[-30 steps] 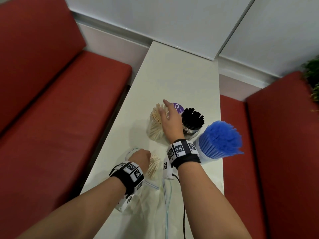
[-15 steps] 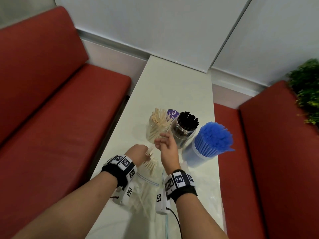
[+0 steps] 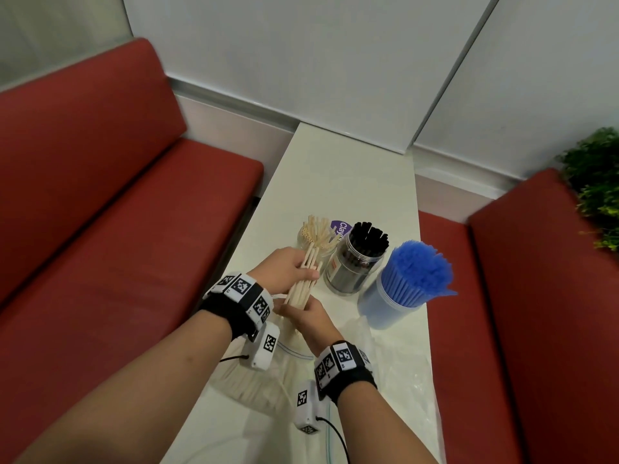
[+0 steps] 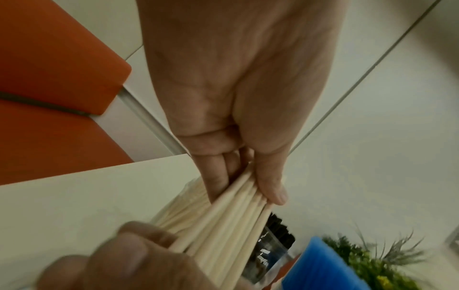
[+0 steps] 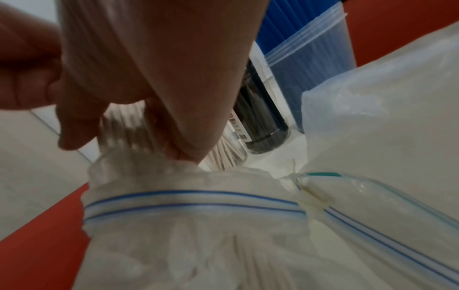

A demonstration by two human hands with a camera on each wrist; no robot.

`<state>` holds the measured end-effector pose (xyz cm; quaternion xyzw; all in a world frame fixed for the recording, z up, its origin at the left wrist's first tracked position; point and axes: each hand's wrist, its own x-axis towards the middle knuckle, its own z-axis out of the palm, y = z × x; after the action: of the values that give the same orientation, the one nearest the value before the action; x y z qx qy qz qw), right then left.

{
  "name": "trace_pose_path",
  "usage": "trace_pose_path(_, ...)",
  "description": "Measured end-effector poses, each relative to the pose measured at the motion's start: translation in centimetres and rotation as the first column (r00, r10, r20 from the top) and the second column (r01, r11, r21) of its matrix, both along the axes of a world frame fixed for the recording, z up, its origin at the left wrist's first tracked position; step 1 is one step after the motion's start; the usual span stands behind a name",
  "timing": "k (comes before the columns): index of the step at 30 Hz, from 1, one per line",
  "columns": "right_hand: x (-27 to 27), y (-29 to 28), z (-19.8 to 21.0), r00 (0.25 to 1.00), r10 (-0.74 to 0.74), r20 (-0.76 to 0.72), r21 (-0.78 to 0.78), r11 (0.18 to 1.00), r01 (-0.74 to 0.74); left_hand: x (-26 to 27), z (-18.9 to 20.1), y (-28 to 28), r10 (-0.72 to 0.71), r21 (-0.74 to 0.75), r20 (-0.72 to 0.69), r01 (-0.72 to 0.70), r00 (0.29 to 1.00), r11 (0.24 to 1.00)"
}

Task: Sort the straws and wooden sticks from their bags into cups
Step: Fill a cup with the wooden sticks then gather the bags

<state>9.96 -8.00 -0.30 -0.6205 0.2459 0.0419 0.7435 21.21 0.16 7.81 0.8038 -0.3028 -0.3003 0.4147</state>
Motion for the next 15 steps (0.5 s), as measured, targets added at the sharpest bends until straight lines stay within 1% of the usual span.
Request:
trace_pose_path(3,0.2,-0.2,0.7,0.999,-0.026,0.039,-0.086,0.996,0.030,0.3,1.4,-0.4,-0.002,-0.072,-0.014,0.001,1.000,0.997)
trace_pose_path(6,0.9,-0.1,1.8,0.990,-0.095,0.109,-0.076,0.992,0.103,0.6,2.8,-0.7,-0.013,-0.118,-0.017,0.010,1.000,0.993)
trace_pose_path(8,1.3,0.0,2.4,0.978,-0.147,0.145,-0.067,0.985,0.158,0.5,4.1,-0.9,-0.068,-0.205,-0.047,0.057,0.997,0.977)
trace_pose_path(9,1.5,0.0,2.7,0.976,-0.159,0.150,-0.084,0.981,0.173,0.2,4.9,-1.0,-0.083,-0.289,-0.095,0.052,0.992,0.956)
trace_pose_path(11,1.8,-0.2,3.2,0.979,-0.152,0.134,-0.144,0.975,0.171,-0.3,6.5,-1.5,-0.040,-0.463,-0.190,-0.054,0.981,0.885)
trace_pose_path(12,1.9,-0.2,3.4,0.983,-0.139,0.122,-0.180,0.971,0.160,-0.3,7.3,-1.7,0.001,-0.516,-0.213,-0.113,0.977,0.849)
trace_pose_path(14,1.9,-0.3,3.8,0.988,-0.116,0.105,-0.231,0.963,0.138,-0.4,8.2,-2.1,0.071,-0.549,-0.207,-0.176,0.976,0.817)
trace_pose_path(15,1.9,-0.3,4.0,0.989,-0.108,0.103,-0.242,0.962,0.130,-0.4,8.4,-2.2,0.106,-0.535,-0.160,-0.176,0.981,0.826)
